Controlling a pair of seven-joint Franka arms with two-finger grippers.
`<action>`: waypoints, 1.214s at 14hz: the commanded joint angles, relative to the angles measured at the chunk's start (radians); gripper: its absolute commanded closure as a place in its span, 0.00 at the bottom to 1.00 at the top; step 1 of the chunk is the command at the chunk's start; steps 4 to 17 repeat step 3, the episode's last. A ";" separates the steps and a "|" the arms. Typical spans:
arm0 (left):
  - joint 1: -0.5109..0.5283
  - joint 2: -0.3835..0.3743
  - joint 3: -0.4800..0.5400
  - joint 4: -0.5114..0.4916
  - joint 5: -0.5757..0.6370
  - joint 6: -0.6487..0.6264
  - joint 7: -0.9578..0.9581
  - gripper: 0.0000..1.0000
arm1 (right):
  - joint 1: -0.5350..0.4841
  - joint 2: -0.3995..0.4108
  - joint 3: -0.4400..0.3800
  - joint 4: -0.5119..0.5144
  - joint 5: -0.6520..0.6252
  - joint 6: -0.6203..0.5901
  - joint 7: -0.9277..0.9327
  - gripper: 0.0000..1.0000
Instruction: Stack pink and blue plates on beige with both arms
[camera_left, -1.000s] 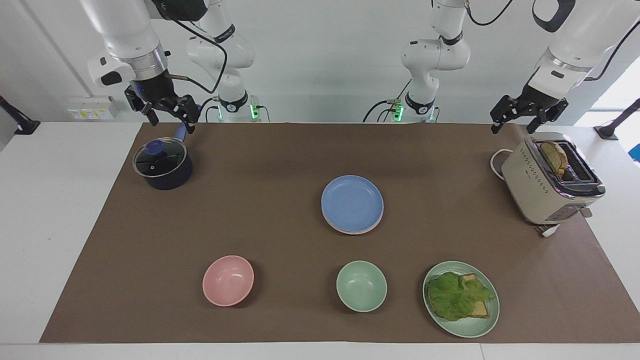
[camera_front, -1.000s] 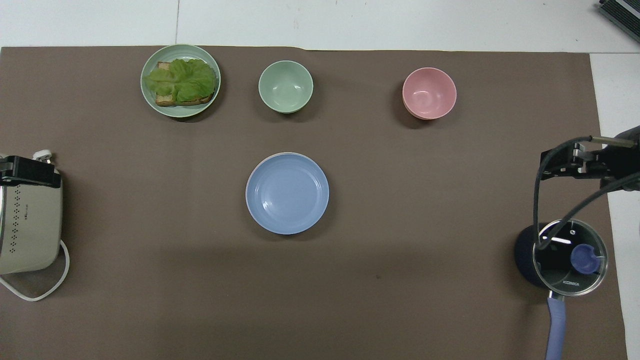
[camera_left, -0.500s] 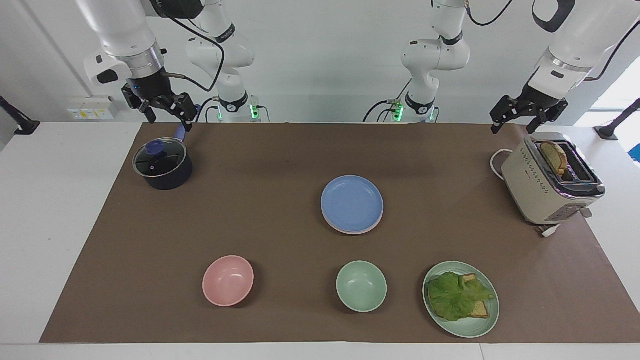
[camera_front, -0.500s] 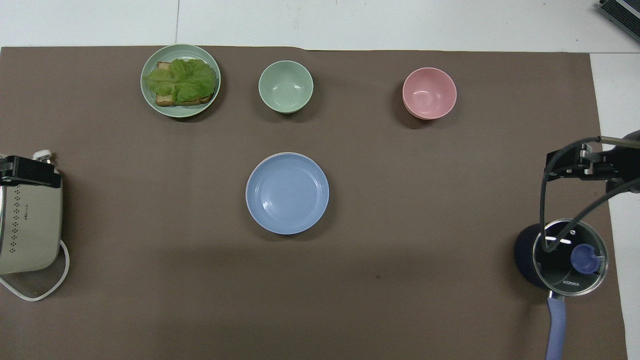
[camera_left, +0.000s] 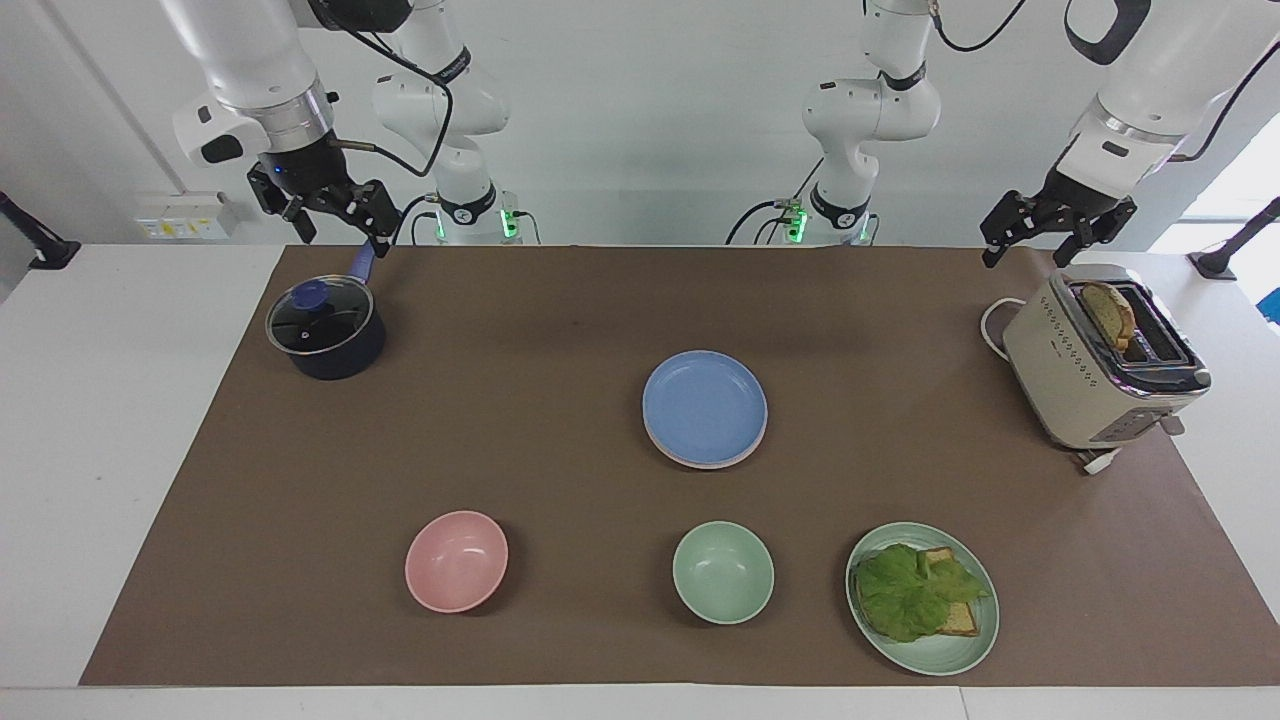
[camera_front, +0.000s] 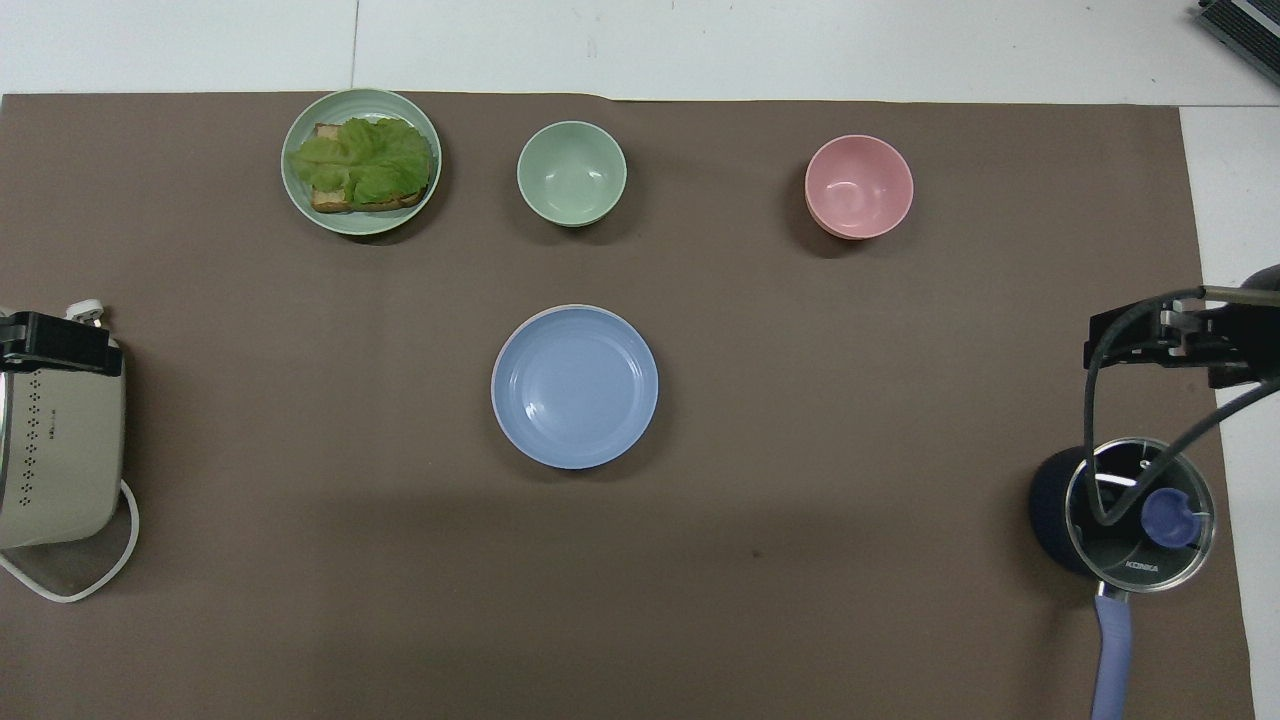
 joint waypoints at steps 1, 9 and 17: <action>0.016 -0.006 -0.011 0.003 -0.007 -0.007 0.007 0.00 | 0.000 -0.020 -0.002 -0.020 0.022 0.014 -0.037 0.00; 0.016 -0.006 -0.011 0.003 -0.007 -0.007 0.007 0.00 | 0.000 -0.021 -0.002 -0.025 0.022 0.017 -0.038 0.00; 0.016 -0.006 -0.011 0.003 -0.007 -0.007 0.007 0.00 | 0.000 -0.021 -0.002 -0.025 0.022 0.017 -0.038 0.00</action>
